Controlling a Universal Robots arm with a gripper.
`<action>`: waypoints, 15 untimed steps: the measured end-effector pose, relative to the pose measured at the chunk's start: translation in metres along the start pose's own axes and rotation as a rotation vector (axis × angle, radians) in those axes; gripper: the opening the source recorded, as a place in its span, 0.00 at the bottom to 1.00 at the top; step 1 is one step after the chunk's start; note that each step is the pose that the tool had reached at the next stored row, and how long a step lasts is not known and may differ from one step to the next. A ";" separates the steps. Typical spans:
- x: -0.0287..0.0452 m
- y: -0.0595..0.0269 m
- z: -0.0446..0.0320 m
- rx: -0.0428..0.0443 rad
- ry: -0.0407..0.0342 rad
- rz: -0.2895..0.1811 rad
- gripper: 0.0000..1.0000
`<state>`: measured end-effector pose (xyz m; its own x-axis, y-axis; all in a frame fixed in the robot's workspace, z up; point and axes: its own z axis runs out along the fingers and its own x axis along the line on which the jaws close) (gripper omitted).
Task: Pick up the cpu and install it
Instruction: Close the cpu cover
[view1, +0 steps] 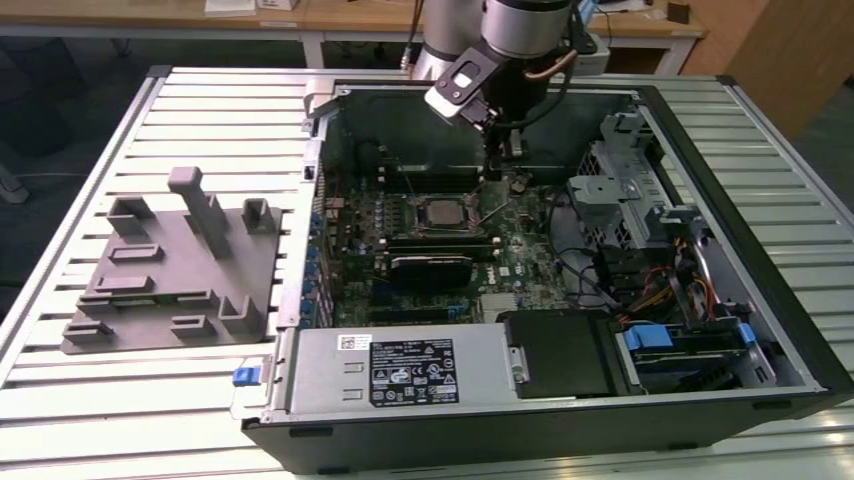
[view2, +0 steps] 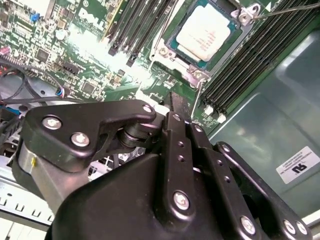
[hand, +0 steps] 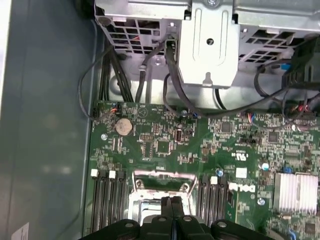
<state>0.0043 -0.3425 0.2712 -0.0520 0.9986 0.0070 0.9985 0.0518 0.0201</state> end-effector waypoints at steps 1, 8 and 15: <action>0.0000 0.0013 0.0005 0.0002 -0.0001 0.000 0.11; 0.0004 0.0098 0.0030 0.0002 -0.0003 0.000 0.11; 0.0058 0.0146 0.0061 0.0003 -0.0016 -0.001 0.11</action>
<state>0.0187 -0.3359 0.2654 -0.0525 0.9986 0.0054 0.9984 0.0524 0.0198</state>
